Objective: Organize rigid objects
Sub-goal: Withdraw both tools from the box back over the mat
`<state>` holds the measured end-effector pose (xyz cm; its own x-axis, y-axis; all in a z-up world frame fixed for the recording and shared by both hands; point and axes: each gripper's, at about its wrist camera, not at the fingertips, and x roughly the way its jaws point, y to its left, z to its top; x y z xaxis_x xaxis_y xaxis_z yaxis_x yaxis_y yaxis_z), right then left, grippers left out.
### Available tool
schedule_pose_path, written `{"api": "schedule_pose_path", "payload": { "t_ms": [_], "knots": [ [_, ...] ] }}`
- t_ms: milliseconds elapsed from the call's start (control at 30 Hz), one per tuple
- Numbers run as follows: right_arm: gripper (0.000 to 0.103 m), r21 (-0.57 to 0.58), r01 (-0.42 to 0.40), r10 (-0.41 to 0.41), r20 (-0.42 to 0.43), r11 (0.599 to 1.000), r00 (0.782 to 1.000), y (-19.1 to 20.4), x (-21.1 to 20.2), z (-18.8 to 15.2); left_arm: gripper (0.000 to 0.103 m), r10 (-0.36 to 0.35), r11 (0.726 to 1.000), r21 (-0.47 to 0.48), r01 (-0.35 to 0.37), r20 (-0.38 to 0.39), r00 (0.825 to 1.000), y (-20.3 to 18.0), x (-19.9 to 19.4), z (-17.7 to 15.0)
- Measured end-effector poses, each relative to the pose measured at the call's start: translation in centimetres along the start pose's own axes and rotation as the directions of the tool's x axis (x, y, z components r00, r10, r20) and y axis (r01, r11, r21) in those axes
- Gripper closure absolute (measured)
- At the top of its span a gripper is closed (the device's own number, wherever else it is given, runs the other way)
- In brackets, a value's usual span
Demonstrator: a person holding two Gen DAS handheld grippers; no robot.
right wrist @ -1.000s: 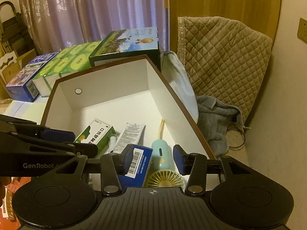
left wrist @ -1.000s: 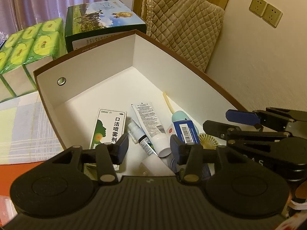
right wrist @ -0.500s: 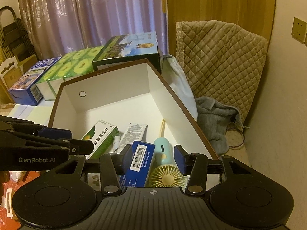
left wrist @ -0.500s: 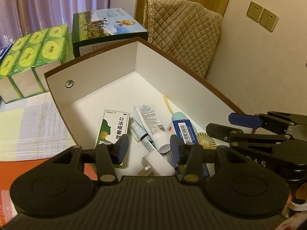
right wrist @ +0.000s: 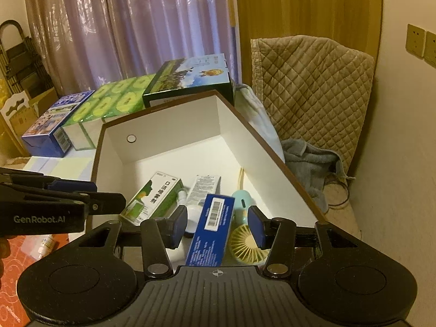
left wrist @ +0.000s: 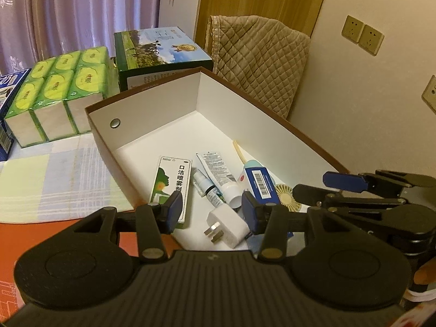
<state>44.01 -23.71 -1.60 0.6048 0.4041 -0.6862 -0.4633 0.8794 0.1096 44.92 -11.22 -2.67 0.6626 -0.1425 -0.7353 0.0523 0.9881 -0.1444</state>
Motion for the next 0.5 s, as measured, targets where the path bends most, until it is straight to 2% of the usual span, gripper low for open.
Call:
{"api": "schedule_pose_path", "payload": {
  "t_ms": [500],
  "knots": [
    [0.055, 0.078, 0.029, -0.030, 0.021, 0.997, 0.999, 5.4, -3.9, -2.5, 0.059, -0.047, 0.997, 0.056, 0.044, 0.045, 0.998, 4.0, -5.8, -1.8]
  ]
}}
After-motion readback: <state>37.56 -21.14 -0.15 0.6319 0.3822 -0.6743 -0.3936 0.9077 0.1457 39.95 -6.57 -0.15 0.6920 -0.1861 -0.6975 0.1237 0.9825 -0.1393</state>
